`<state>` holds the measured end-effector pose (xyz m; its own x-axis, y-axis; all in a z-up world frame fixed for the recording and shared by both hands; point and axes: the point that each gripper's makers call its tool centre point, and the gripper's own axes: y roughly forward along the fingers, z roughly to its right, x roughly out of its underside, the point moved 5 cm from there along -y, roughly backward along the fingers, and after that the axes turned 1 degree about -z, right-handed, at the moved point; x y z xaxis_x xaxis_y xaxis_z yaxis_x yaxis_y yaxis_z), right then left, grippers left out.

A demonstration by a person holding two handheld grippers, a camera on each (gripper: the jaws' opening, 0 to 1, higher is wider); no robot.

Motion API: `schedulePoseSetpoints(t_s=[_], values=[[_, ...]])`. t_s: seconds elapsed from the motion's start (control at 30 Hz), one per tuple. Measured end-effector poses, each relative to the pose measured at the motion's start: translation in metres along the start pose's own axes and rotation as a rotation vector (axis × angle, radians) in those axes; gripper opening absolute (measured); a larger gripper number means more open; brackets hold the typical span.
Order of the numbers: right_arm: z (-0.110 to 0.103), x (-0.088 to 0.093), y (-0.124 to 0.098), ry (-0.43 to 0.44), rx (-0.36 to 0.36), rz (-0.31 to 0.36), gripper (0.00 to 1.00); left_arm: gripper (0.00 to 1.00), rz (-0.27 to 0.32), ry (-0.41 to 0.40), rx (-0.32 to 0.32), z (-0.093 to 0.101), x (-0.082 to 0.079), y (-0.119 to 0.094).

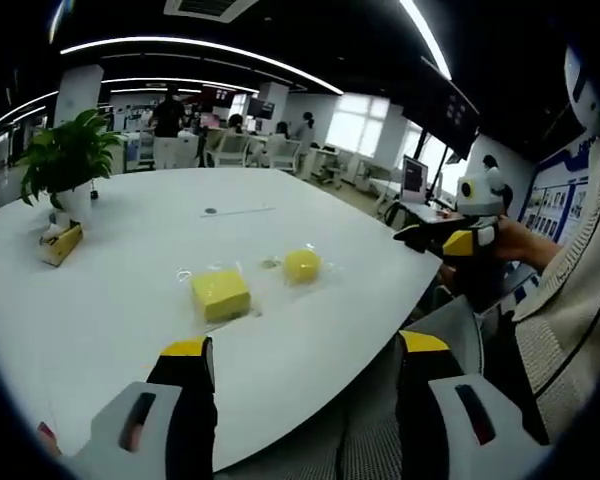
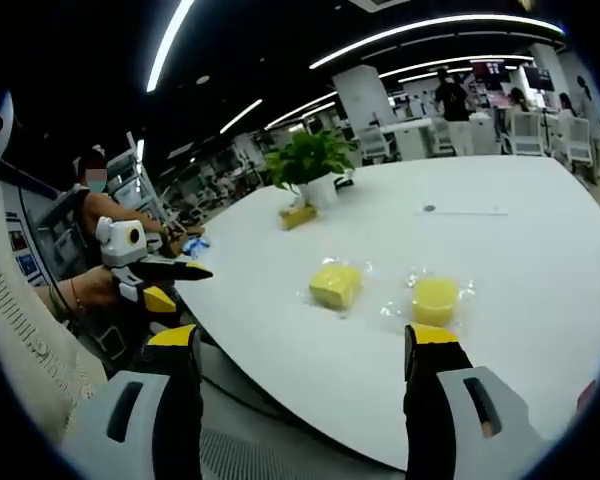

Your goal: Compare the silicone blocks by pressing each to a similar depth, holding the contact briefly, and releasing to observe deformation and rebound differences across the visible hardness samples.

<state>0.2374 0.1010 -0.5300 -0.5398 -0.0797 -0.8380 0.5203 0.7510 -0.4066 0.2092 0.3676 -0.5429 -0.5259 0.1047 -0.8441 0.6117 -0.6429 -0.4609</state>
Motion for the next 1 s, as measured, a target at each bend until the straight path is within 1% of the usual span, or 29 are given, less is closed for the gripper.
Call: schedulePoseSetpoints(t_s=[0.23, 0.3, 0.4, 0.63, 1.0], values=[[0.0001, -0.0017, -0.0010, -0.007, -0.003, 0.000, 0.77, 0.73, -0.005, 0.004, 0.007, 0.0025, -0.0008, 0.0013], [-0.0003, 0.0001, -0.0009, -0.005, -0.003, -0.012, 0.77, 0.73, -0.009, 0.007, 0.010, 0.0030, -0.0007, 0.0016], [-0.0014, 0.0008, -0.0011, -0.006, -0.005, -0.012, 0.76, 0.73, -0.009, 0.009, 0.010, 0.0027, -0.0007, 0.0018], [-0.0011, -0.0001, -0.0016, -0.008, 0.001, -0.008, 0.76, 0.73, -0.010, 0.000, 0.012, 0.0003, 0.0040, 0.0011], [-0.0037, 0.0053, 0.0011, -0.006, 0.000, -0.023, 0.76, 0.73, -0.005, -0.013, 0.009, 0.0025, 0.0071, -0.0017]])
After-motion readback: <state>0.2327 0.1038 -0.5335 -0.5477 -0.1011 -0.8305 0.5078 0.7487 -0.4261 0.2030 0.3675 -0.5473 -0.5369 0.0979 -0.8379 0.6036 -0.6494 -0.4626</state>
